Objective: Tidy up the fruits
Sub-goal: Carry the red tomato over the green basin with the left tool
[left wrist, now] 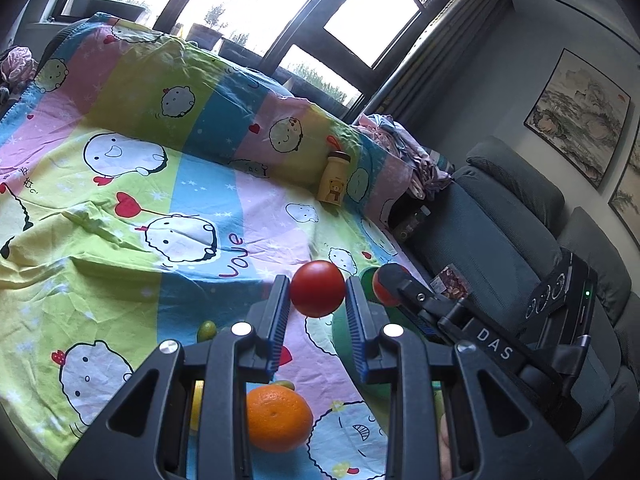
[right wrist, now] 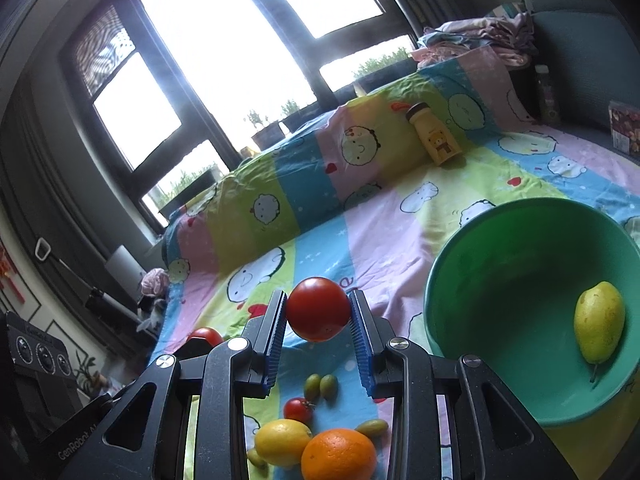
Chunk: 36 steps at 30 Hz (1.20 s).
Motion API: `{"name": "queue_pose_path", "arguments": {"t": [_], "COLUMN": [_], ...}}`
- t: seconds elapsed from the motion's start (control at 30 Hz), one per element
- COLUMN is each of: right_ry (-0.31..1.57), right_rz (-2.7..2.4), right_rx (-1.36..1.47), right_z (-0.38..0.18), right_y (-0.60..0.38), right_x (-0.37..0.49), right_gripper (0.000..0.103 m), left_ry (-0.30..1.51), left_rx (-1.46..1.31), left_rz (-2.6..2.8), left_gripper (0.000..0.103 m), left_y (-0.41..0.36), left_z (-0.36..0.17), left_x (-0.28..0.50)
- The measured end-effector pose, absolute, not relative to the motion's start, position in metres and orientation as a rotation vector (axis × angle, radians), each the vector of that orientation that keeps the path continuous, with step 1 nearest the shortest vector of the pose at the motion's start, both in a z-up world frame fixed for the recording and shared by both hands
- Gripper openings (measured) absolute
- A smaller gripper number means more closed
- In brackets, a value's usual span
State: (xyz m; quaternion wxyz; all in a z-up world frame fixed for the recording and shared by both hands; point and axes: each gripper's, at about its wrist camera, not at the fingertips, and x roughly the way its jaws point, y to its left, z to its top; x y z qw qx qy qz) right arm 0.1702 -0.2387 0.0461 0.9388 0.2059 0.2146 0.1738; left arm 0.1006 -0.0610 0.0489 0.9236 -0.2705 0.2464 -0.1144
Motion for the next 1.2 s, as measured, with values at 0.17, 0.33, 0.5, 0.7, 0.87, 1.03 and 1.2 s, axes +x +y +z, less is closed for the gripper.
{"name": "queue_pose_path", "arguments": {"t": [0.17,0.33,0.5,0.7,0.87,1.03,1.2], "right_ry": [0.413,0.402,0.399,0.388,0.378,0.355,0.336], "right_rz": [0.343,0.343,0.32,0.312,0.291,0.245,0.201], "right_rx": [0.434,0.445,0.454,0.473,0.474,0.495,0.529], "right_z": [0.049,0.051,0.051,0.052,0.054,0.058,0.06], "right_y": [-0.245,-0.251,-0.258,-0.266,-0.273,-0.29,-0.307], "right_x": [0.167,0.166,0.166,0.164,0.164,0.162,0.163], "right_gripper": [0.033,0.033,0.033,0.033,0.033,0.033,0.033], "left_ry": [0.494,0.491,0.495,0.501,0.5,0.514,0.552], "left_rx": [-0.562,-0.521,-0.526,-0.515,-0.494,-0.406,-0.369], "left_rz": [-0.261,-0.266,-0.29,-0.303,-0.348,-0.317,-0.341], "left_gripper": [0.027,0.027,0.027,0.027,0.027,0.027,0.028], "left_y": [-0.067,-0.077,-0.082,-0.09,-0.096,-0.105,-0.115], "left_z": [0.052,0.053,0.053,0.053,0.063,0.072,0.075], "left_x": [0.101,0.102,0.104,0.108,0.117,0.127,0.142]}}
